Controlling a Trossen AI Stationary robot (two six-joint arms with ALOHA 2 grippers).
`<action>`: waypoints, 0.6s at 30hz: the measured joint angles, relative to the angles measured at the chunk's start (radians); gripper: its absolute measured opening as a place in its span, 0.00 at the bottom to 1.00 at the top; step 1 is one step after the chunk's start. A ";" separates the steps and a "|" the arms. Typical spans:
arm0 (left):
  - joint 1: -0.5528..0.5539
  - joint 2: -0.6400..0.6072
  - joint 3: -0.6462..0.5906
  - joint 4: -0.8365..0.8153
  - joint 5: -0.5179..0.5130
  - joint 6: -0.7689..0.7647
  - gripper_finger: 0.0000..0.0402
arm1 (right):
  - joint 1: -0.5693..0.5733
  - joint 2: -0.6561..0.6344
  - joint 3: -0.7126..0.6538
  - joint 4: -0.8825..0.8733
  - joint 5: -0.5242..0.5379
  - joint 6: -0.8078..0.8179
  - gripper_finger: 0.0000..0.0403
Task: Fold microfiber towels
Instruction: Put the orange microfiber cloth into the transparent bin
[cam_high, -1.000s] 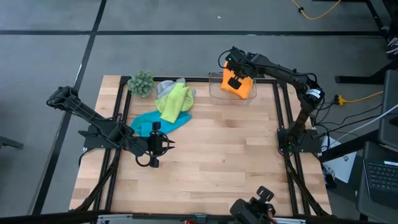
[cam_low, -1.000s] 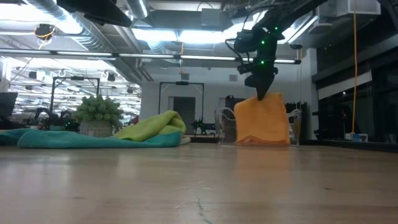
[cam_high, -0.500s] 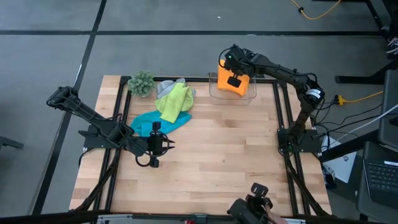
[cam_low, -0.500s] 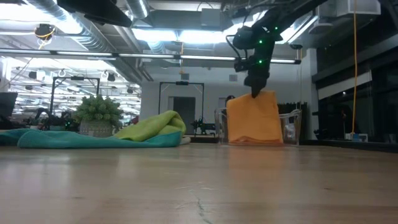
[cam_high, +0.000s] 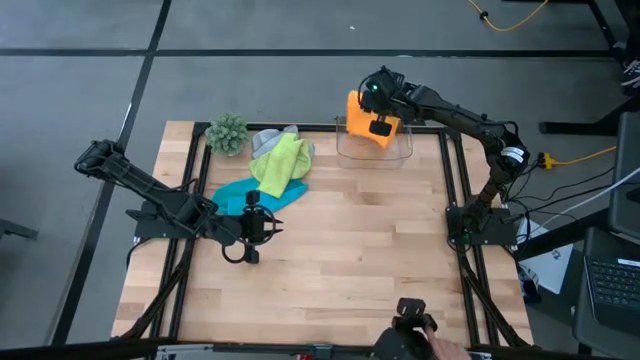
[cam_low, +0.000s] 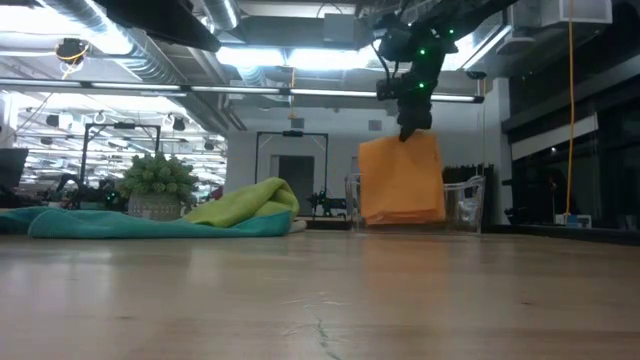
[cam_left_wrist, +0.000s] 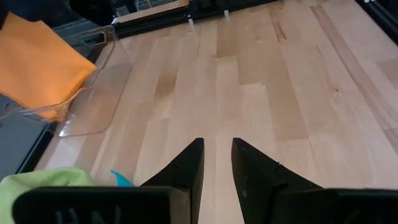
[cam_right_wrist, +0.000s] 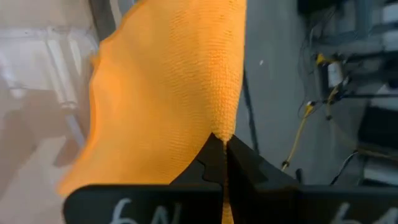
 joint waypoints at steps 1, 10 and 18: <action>0.000 0.000 0.000 0.000 0.000 0.000 0.18 | -0.002 -0.002 0.000 0.007 -0.002 -0.024 0.01; 0.000 0.000 0.000 0.000 0.000 -0.001 0.18 | -0.026 -0.003 0.000 0.016 -0.087 -0.133 0.00; 0.000 0.000 0.000 0.000 0.000 -0.001 0.18 | -0.044 -0.003 0.000 0.064 -0.093 -0.193 0.00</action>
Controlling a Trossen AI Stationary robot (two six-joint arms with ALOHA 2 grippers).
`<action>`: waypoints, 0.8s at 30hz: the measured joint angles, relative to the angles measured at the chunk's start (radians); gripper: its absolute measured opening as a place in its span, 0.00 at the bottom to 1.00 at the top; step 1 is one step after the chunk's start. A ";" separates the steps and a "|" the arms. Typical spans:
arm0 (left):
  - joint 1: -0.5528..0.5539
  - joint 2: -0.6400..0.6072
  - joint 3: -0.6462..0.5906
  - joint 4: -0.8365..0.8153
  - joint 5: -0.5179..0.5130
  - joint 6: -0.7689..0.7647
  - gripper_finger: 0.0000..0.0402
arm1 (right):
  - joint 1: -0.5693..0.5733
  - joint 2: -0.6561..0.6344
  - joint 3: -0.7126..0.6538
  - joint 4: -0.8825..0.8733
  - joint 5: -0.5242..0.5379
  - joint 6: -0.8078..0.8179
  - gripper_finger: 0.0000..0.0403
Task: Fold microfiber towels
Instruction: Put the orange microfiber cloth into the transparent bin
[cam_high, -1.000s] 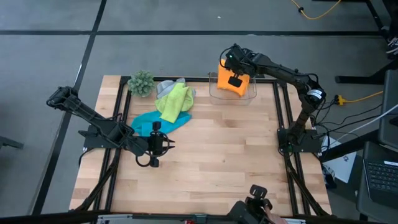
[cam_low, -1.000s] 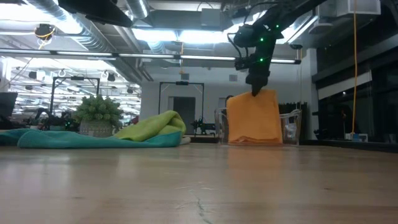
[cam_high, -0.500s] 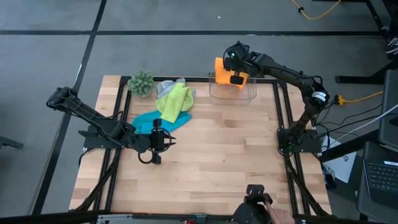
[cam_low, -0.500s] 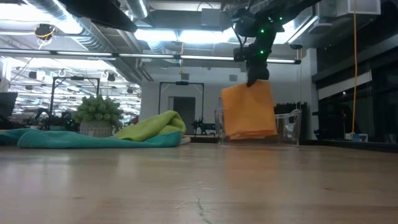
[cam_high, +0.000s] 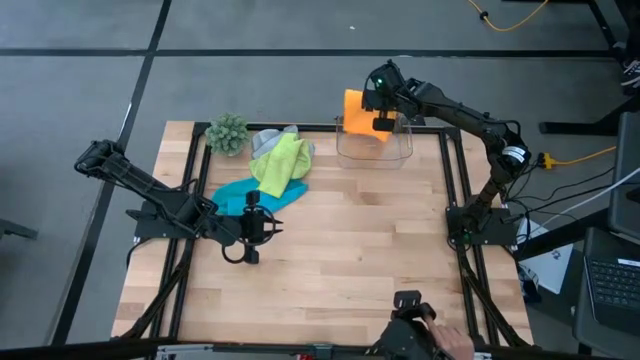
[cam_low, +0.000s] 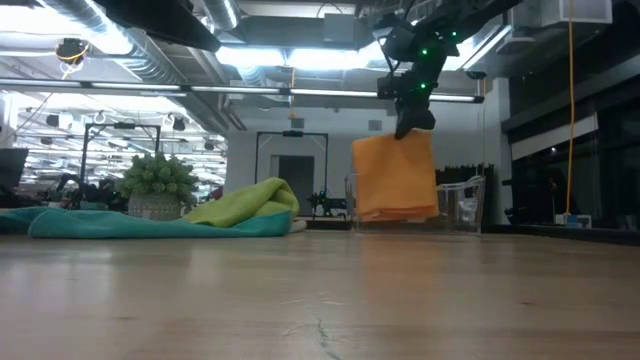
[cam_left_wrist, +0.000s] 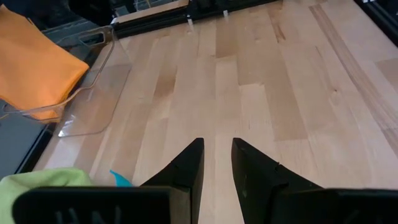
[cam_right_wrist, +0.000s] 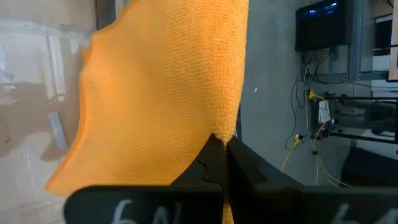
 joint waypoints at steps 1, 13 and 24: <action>0.000 0.000 0.000 0.000 0.000 0.000 0.18 | -0.003 0.000 0.000 0.000 0.000 0.000 0.00; 0.000 0.000 0.000 0.000 0.000 0.001 0.18 | 0.004 0.000 0.000 -0.103 -0.059 0.079 0.00; 0.000 0.000 0.000 0.000 0.000 0.002 0.18 | 0.068 0.000 0.000 -0.244 -0.189 0.137 0.00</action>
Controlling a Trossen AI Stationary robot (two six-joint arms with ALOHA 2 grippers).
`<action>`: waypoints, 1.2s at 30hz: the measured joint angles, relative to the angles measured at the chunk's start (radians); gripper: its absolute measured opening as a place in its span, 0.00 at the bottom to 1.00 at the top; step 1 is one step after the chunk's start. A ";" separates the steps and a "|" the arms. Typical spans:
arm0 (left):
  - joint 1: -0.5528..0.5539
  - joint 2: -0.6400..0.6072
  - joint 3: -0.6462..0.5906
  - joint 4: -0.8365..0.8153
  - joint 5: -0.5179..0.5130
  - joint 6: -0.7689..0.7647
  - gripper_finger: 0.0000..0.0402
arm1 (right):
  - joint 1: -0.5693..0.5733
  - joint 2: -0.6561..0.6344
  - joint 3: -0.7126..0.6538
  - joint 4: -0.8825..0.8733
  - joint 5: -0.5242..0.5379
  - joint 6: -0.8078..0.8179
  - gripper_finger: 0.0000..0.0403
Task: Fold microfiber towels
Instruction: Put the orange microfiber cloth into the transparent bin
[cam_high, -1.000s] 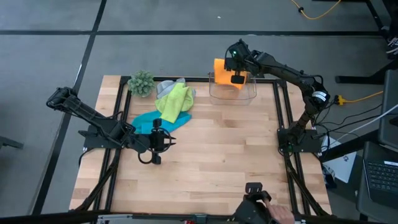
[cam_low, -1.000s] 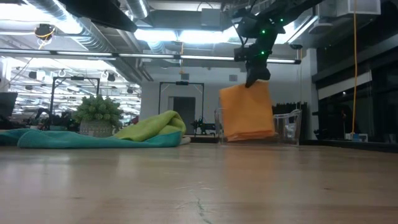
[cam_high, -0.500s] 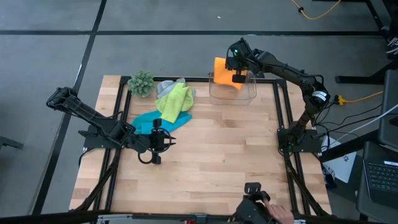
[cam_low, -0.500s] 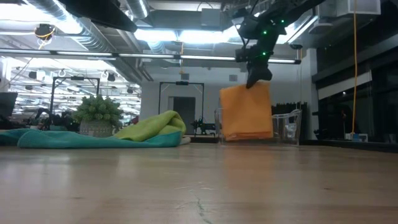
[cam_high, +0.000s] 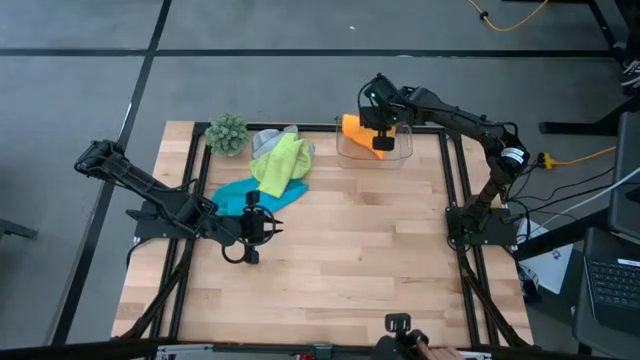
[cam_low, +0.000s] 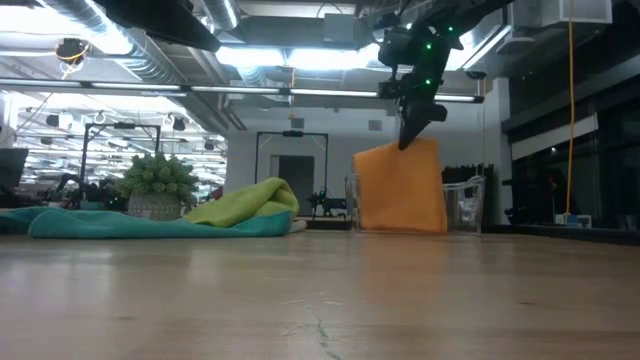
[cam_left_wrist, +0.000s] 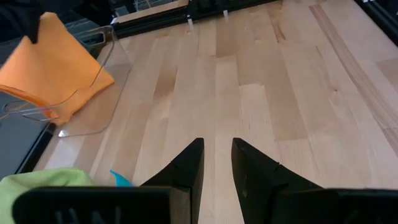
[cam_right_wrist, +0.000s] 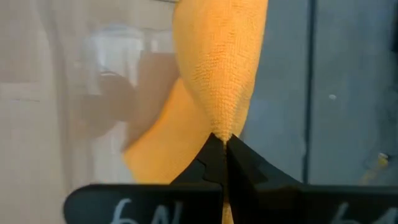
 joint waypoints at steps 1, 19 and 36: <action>0.000 0.000 0.000 0.000 0.000 0.000 0.18 | 0.007 0.000 0.000 -0.009 -0.018 0.000 0.00; 0.000 0.000 0.000 -0.001 0.000 0.000 0.18 | 0.058 0.001 0.000 -0.156 -0.238 0.056 0.00; 0.000 0.000 0.000 -0.008 0.000 0.000 0.18 | 0.005 0.108 0.000 -0.042 -0.109 0.098 0.00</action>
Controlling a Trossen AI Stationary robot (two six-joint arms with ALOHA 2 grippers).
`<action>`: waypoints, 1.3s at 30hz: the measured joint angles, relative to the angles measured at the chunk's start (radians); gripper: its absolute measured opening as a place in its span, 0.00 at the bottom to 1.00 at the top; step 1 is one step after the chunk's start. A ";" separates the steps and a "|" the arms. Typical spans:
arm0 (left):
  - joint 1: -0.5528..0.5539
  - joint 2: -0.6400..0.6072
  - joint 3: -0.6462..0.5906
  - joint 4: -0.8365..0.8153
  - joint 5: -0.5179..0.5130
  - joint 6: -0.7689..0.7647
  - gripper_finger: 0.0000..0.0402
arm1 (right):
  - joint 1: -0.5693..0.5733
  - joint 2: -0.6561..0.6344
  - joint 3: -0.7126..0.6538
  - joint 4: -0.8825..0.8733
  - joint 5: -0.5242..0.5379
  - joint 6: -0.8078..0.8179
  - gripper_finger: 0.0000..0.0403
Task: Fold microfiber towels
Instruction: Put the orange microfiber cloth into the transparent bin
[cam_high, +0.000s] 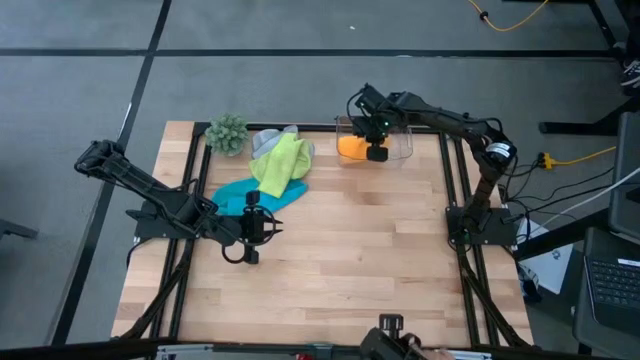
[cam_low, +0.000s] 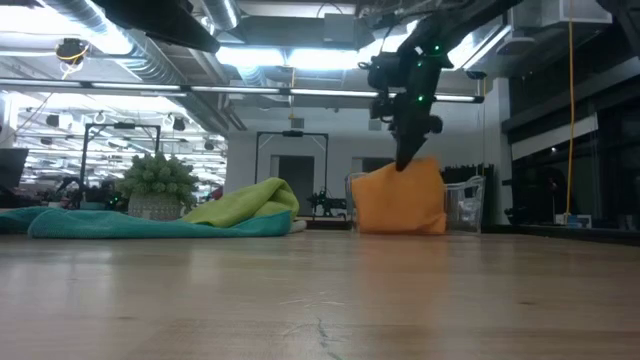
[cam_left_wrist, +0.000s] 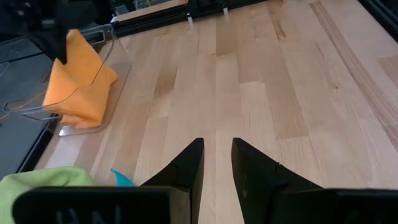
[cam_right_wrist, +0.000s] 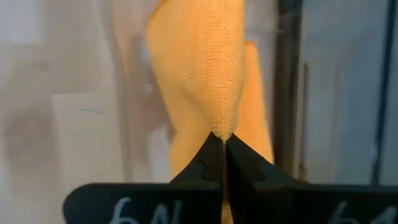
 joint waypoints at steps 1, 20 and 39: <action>0.000 0.000 0.000 0.000 0.000 0.000 0.18 | -0.003 0.004 0.000 0.009 0.018 -0.006 0.00; 0.000 0.000 0.000 -0.006 0.000 0.000 0.18 | -0.121 0.169 -0.001 0.119 0.066 0.035 0.02; 0.000 0.000 0.000 -0.007 0.000 0.001 0.18 | -0.107 0.182 0.128 -0.011 0.163 0.035 0.29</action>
